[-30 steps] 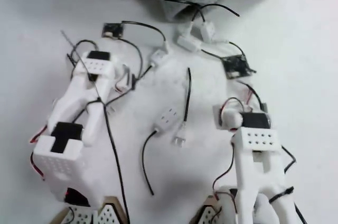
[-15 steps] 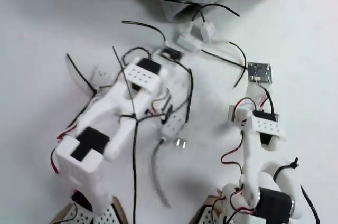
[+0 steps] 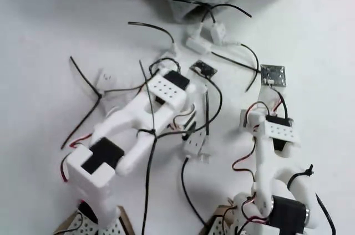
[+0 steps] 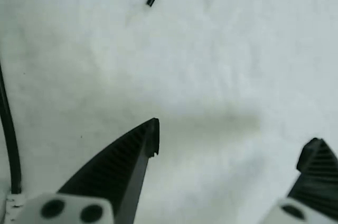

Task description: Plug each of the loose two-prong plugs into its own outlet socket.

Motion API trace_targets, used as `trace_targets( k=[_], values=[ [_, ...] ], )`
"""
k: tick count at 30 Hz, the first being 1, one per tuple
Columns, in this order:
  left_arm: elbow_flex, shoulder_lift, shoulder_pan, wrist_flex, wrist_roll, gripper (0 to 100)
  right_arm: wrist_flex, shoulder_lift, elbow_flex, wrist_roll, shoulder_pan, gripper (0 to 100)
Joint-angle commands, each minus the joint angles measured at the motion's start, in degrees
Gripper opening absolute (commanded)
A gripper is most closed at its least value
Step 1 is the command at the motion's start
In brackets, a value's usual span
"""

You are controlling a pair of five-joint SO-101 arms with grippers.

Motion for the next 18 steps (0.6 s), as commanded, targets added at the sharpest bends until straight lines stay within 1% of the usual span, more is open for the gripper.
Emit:
trace_targets(
  k=[1,5,9,13,16,18],
  values=[
    [-5.8,-4.0,-1.45,2.81,-0.09,21,-0.75,-0.13,-2.29,-0.35,0.04,40.1],
    [-10.55,-3.91,-1.01,5.54,0.35,21,-0.84,-0.13,-2.29,-0.35,0.04,40.1],
    [-12.4,-3.47,2.33,4.04,6.24,21,-0.84,-0.13,-2.29,-0.35,0.04,40.1],
    [-10.02,-3.21,5.85,-3.52,8.0,21,-0.84,-0.13,-2.29,-0.35,0.04,40.1],
    [-7.56,-3.21,6.02,-12.04,8.09,21,-0.84,-0.13,-2.29,-0.35,0.04,40.1],
    [-5.89,-3.21,5.67,-17.14,9.58,21,-0.84,-0.13,-2.29,-0.35,0.04,40.1]
  ],
)
